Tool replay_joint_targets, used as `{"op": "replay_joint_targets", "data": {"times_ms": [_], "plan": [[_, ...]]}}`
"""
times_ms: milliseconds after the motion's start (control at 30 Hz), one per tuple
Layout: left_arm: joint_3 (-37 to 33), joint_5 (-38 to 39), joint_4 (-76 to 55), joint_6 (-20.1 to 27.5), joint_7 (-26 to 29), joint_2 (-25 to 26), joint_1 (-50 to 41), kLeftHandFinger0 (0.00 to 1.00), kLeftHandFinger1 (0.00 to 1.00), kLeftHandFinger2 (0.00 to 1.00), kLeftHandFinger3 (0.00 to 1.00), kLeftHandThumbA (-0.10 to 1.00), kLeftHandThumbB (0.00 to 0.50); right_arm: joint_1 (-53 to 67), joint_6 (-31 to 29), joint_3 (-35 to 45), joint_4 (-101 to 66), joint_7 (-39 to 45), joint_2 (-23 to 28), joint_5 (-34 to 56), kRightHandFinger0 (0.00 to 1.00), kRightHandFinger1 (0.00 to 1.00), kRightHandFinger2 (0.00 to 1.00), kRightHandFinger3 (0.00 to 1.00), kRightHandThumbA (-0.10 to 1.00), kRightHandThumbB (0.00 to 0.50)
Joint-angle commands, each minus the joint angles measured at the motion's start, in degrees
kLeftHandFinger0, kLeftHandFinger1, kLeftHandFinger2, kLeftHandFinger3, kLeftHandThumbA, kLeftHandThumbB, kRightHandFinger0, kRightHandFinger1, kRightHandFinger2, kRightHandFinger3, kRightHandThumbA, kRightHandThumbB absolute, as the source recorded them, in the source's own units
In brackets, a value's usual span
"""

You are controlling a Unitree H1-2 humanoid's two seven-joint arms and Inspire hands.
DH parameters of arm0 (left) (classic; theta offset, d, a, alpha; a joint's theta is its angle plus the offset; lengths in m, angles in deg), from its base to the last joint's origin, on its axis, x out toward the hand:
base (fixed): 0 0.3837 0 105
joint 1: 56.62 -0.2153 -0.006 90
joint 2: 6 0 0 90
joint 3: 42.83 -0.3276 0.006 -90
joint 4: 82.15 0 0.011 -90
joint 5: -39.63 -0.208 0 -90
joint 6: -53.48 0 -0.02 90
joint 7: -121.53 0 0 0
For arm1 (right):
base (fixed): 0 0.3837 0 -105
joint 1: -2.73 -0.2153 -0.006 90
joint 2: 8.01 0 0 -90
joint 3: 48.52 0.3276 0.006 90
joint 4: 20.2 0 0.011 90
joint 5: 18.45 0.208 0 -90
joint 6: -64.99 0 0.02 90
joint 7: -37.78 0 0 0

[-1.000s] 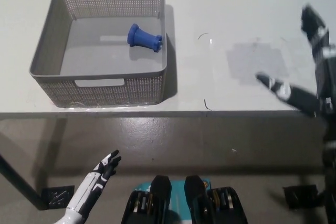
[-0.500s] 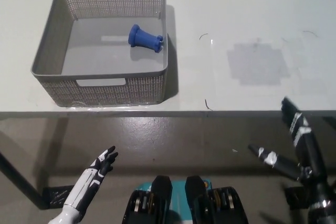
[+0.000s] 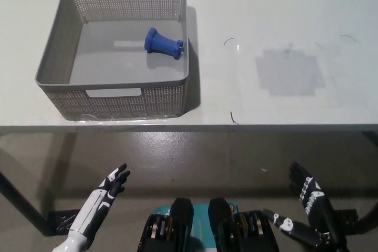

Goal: Use the right hand to pick up a chess pieces and put it into a container on the left hand side

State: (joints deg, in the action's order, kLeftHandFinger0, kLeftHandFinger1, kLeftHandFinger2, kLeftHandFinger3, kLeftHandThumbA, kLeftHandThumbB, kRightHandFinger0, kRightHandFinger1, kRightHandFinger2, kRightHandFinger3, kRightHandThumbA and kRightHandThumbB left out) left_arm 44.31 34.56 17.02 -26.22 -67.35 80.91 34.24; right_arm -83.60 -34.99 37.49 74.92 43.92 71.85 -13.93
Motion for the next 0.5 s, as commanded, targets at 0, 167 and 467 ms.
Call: {"op": "replay_joint_targets", "data": {"times_ms": [0, 167, 467], "plan": [[0.55, 0.92, -0.03, 2.21, 0.13, 0.48, 1.03, 1.0, 1.0, 1.0, 1.0, 1.0, 0.363, -0.21, -1.27, -0.32, 0.5, 2.82, -0.11, 2.55, 1.0, 1.0, 1.0, 1.0, 0.96, 0.165], [0.62, 0.67, -0.87, 1.15, 0.17, 0.56, 0.07, 1.0, 1.0, 1.0, 1.0, 1.0, 0.363, -1.39, -0.64, -0.17, 1.98, 3.5, 0.28, 2.52, 1.0, 1.0, 1.0, 1.0, 0.95, 0.188], [1.49, 1.9, 0.9, 2.79, -0.13, 0.94, -0.56, 1.0, 1.0, 1.0, 1.0, 1.0, 0.341, -2.85, -0.86, -0.39, 3.63, 4.13, 0.41, 1.97, 1.0, 1.0, 1.0, 1.0, 0.95, 0.243]]}}
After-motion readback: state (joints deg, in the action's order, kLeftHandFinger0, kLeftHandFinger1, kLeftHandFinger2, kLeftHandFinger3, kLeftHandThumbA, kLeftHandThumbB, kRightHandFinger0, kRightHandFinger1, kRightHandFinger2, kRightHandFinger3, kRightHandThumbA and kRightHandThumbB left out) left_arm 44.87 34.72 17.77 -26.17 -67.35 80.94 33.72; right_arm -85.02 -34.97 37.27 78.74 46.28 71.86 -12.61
